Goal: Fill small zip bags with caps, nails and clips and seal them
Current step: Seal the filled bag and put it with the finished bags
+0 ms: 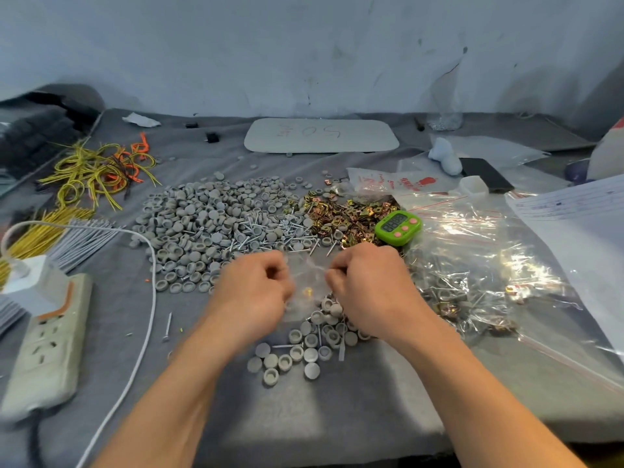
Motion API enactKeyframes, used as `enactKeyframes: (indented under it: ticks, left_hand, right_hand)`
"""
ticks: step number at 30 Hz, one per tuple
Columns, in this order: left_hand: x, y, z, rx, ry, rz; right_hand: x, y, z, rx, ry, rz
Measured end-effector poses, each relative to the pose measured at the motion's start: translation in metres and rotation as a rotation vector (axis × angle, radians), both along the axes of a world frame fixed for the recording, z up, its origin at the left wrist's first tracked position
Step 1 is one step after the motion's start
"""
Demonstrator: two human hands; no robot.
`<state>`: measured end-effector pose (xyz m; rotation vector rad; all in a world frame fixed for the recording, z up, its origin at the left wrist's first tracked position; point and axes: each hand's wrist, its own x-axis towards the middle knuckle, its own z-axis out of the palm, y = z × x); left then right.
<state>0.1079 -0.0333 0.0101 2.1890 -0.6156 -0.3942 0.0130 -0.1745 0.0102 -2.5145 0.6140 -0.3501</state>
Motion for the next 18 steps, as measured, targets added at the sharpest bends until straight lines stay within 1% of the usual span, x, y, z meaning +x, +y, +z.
enactKeyframes:
  ticks: [1,2,5,6,8,9,10,12,14,16,17,18]
  left_hand:
    - [0.001,0.005,0.001,0.088,-0.181,0.054]
    - [0.001,0.010,0.002,0.116,-0.313,0.097]
    - [-0.005,0.017,0.001,0.135,-0.562,0.207]
    - [-0.007,0.015,0.001,0.138,-0.616,0.232]
    - [-0.008,0.010,-0.001,0.094,-0.644,0.237]
    - [-0.008,0.007,-0.002,0.063,-0.625,0.236]
    - [-0.009,0.006,-0.005,0.038,-0.605,0.229]
    - [-0.012,0.003,-0.011,-0.013,-0.573,0.219]
    - [-0.015,0.000,-0.015,-0.062,-0.546,0.220]
    - [-0.015,-0.002,-0.016,-0.086,-0.563,0.225]
    - [-0.014,-0.002,-0.016,-0.097,-0.571,0.228]
    - [-0.014,-0.002,-0.016,-0.109,-0.574,0.224]
  right_hand:
    - [-0.001,0.001,-0.002,0.006,0.017,-0.015]
    - [-0.001,0.003,-0.005,0.015,0.025,-0.021]
    - [-0.001,0.012,-0.011,0.014,0.042,-0.020]
    - [0.000,0.014,-0.011,-0.005,0.046,-0.037]
    - [-0.001,0.015,-0.011,-0.071,-0.019,-0.129]
    - [-0.002,0.016,-0.011,-0.082,-0.113,-0.172]
    - [-0.002,0.019,-0.012,-0.059,-0.238,-0.182]
    - [-0.002,0.028,-0.012,0.053,-0.420,-0.099]
    - [-0.001,0.037,-0.014,0.125,-0.477,0.005]
    - [0.001,0.039,-0.015,0.131,-0.531,0.041]
    - [0.001,0.038,-0.015,0.158,-0.532,0.041]
    - [0.002,0.035,-0.016,0.209,-0.487,0.031]
